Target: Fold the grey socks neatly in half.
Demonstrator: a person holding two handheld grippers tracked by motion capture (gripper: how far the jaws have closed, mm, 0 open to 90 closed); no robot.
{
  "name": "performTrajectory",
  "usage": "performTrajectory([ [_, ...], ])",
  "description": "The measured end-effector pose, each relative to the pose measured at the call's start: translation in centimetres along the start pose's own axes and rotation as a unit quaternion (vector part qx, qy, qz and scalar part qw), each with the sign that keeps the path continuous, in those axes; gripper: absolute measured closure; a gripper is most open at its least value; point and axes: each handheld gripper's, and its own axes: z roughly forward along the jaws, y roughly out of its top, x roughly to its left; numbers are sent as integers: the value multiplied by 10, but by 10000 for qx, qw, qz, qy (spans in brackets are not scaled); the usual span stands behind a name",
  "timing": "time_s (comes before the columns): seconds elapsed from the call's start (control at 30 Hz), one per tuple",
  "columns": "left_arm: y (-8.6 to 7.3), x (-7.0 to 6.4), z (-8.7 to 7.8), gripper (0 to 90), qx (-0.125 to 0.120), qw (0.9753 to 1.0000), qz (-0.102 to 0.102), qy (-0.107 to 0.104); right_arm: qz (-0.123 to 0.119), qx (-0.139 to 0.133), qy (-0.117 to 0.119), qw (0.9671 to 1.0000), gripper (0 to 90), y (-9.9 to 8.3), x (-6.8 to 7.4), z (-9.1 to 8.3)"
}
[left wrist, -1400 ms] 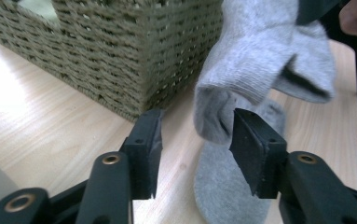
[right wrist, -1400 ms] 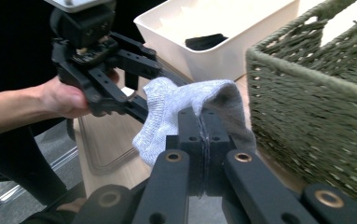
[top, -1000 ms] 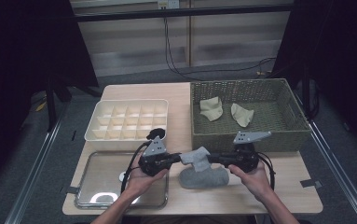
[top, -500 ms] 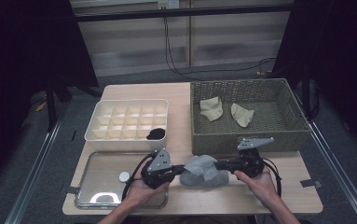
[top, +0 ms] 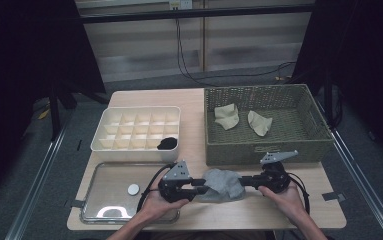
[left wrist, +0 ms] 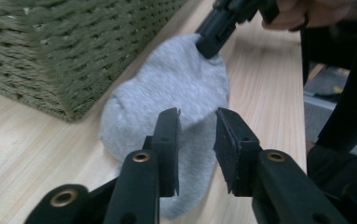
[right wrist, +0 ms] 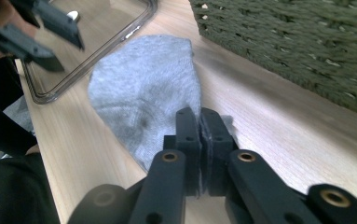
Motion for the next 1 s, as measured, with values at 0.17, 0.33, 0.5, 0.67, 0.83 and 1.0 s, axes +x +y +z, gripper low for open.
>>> performTrajectory([
  [0.17,2,12,6,675,-25,9997,-222,36,23,-53,-85,9999,845,-1,-3,-3],
  [0.33,2,15,25,737,317,9990,-316,-78,35,-140,-201,9997,802,-3,-5,-4],
  [0.5,-4,14,37,755,596,9976,-329,-123,-28,-208,-210,9996,792,2,-2,-2],
  [0.67,-11,12,46,713,875,9955,-332,-127,-92,-263,-207,9994,766,11,0,4],
  [0.83,-14,12,48,731,866,9953,-405,-155,-190,-201,-106,9996,735,18,4,16],
  [1.0,-14,12,47,734,893,9951,-389,-140,-199,-88,-152,9996,675,24,4,26],
])
